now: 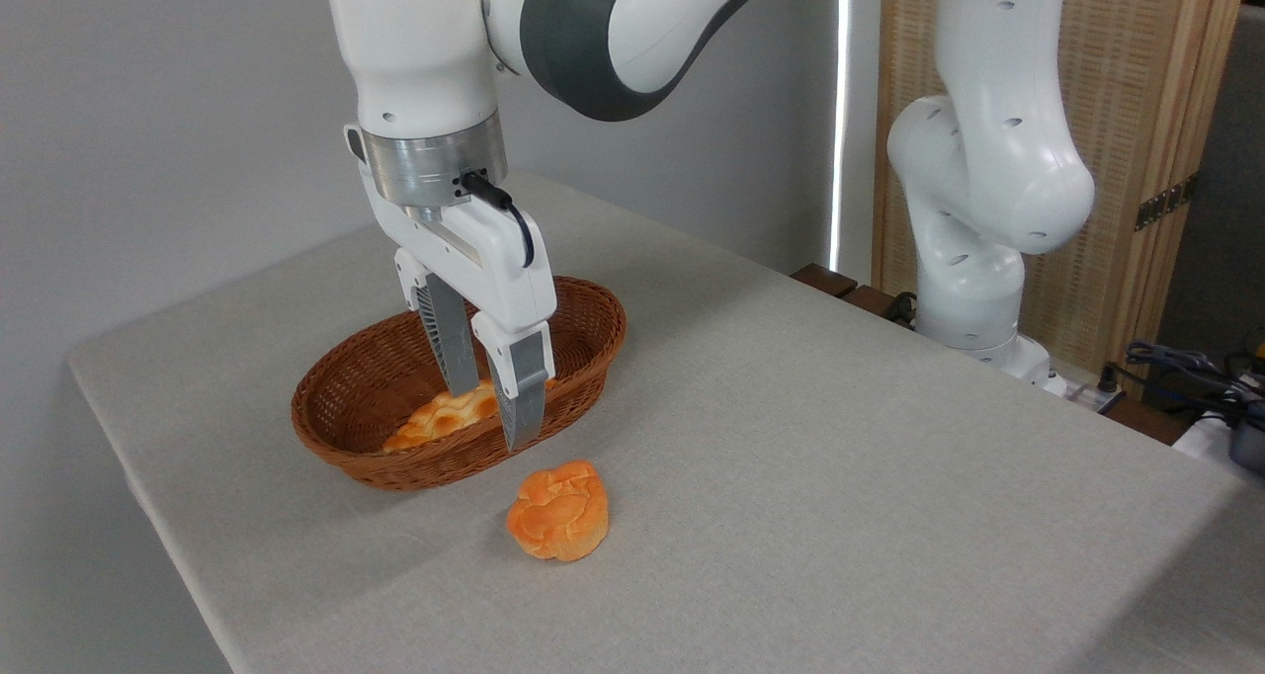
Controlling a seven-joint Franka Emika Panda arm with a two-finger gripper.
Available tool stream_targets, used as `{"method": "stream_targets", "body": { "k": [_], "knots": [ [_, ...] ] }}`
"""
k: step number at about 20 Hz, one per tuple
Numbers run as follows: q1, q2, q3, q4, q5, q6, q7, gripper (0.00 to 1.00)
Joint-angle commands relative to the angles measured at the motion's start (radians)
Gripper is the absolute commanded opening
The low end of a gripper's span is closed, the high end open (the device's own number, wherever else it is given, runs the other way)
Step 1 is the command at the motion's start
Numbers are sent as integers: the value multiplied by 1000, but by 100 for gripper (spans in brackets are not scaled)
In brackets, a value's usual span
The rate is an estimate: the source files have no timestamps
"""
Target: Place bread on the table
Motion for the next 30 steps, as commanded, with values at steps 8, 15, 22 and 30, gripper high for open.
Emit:
{"method": "stream_targets", "body": {
  "k": [8, 15, 22, 30],
  "knots": [
    [-6, -10, 0, 0, 4, -16, 7, 100],
    [-9, -5, -35, -2, -66, -10, 0, 100],
    [-10, 29, -121, -11, -119, -6, -43, 100],
    [-18, 93, -158, -10, -119, -4, -85, 100]
  ]
}}
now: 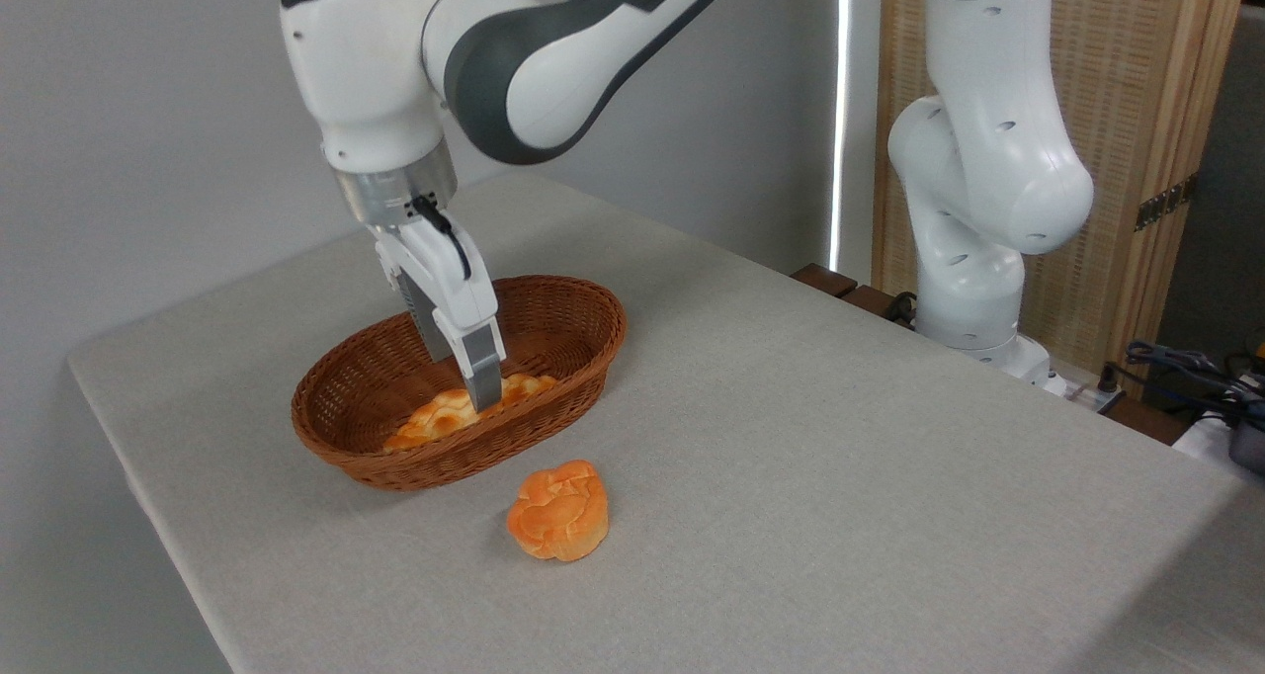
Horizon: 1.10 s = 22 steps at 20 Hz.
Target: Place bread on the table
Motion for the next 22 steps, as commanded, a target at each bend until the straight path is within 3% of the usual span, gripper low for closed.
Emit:
{"method": "stream_targets", "body": {
  "k": [1, 22],
  "knots": [
    [-10, 30, 2, 4, -14, -4, -20, 100],
    [-70, 101, 2, 9, 22, 80, -55, 100]
  ]
}}
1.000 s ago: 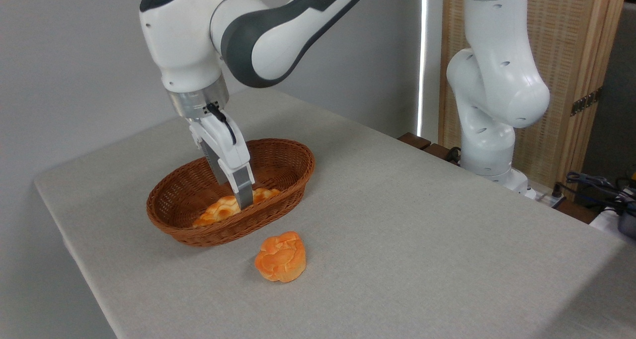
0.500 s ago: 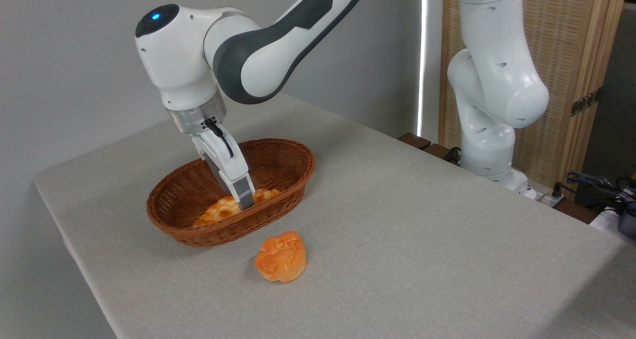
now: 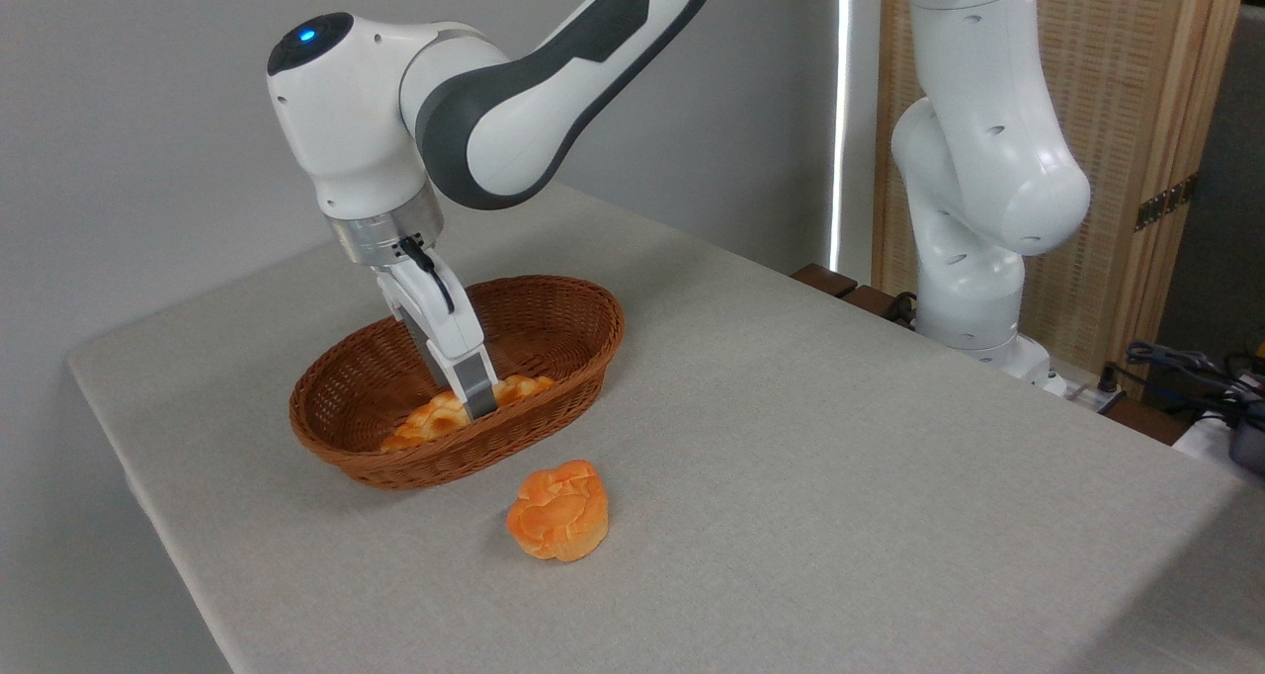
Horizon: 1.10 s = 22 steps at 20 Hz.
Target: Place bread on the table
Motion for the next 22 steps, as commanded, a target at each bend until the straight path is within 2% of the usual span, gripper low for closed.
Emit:
{"method": "stream_targets", "body": {
  "k": [1, 2, 3, 5, 6, 7, 22],
  "knots": [
    [-23, 22, 7, 7, 3, 42, -22, 91],
    [-30, 22, 7, 7, 3, 42, -22, 83],
    [-30, 21, 9, 7, 3, 40, -22, 63],
    [-30, 21, 9, 7, 3, 40, -19, 42],
    [-30, 19, 9, 7, 3, 39, -19, 38],
    [-30, 19, 9, 7, 3, 37, -17, 36],
    [-23, -2, 20, 7, 4, -12, -8, 37]
  ]
}}
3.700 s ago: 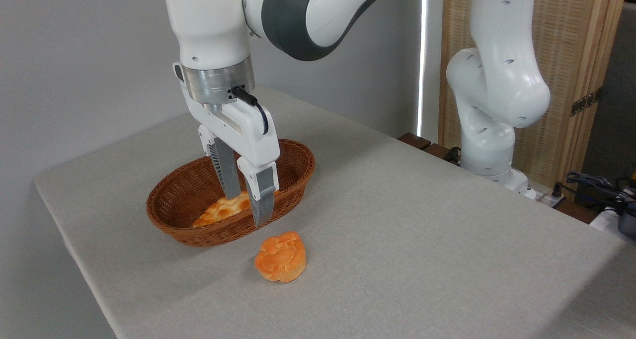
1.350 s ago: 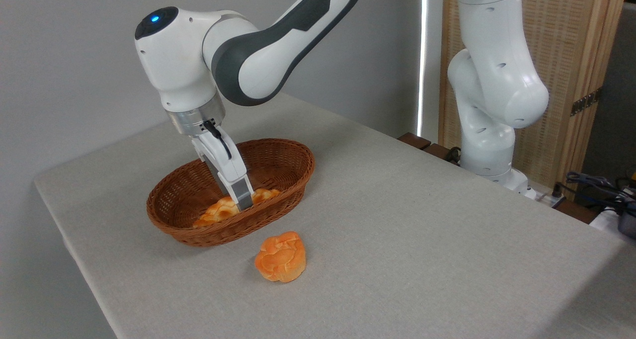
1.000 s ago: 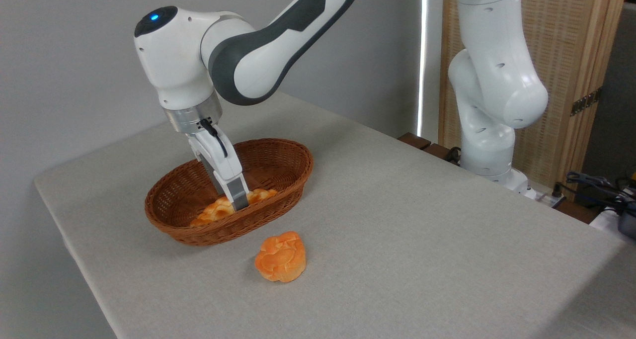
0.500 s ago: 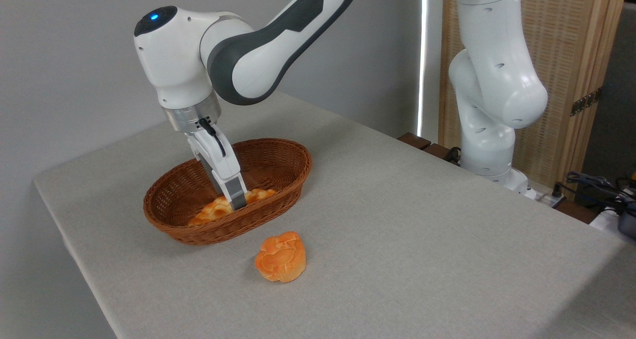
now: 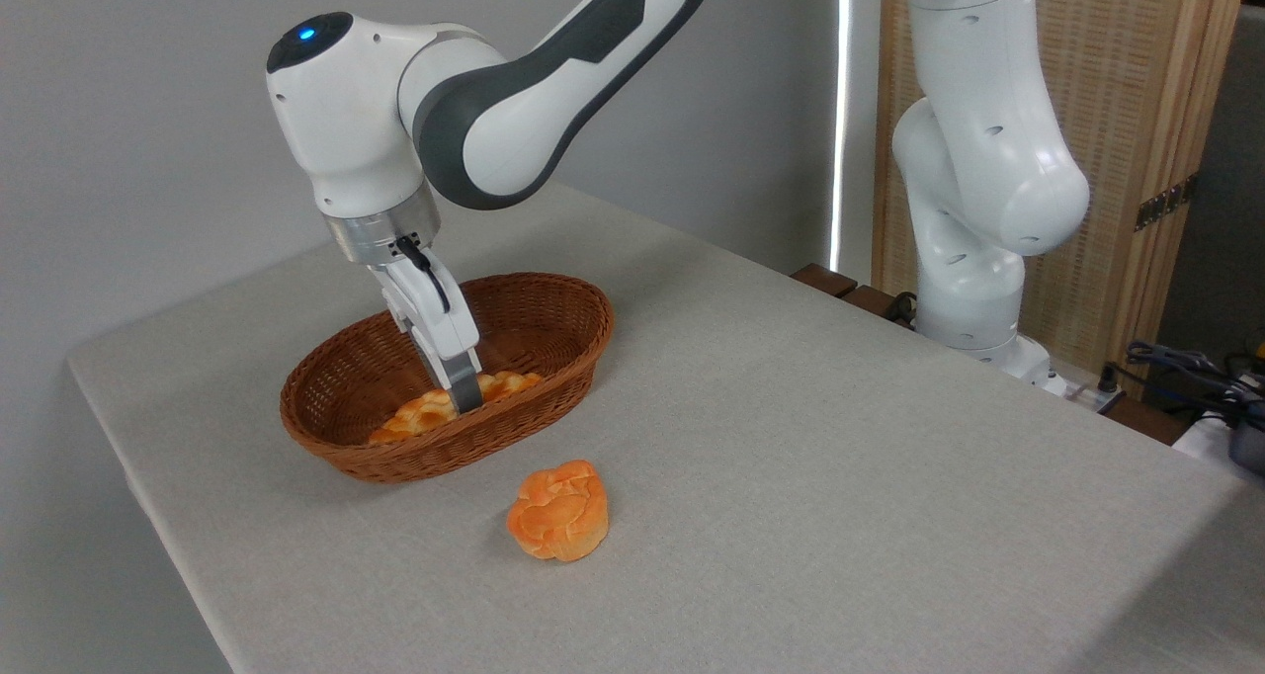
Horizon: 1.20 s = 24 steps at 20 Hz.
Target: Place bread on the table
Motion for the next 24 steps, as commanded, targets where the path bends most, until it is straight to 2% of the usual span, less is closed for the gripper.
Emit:
{"method": "stream_targets", "body": {
  "k": [1, 6, 15, 19, 22, 24],
  "knots": [
    [-11, -15, 13, 7, 4, -33, -5, 37],
    [-7, -50, 13, 10, 34, -76, -5, 38],
    [-11, -93, 7, 13, 25, -81, -19, 40],
    [-7, -145, 14, 13, 22, -87, -14, 40],
    [14, -171, 16, 13, 25, -113, -8, 40],
    [54, -194, 16, 13, 30, -140, -3, 40]
  ]
}}
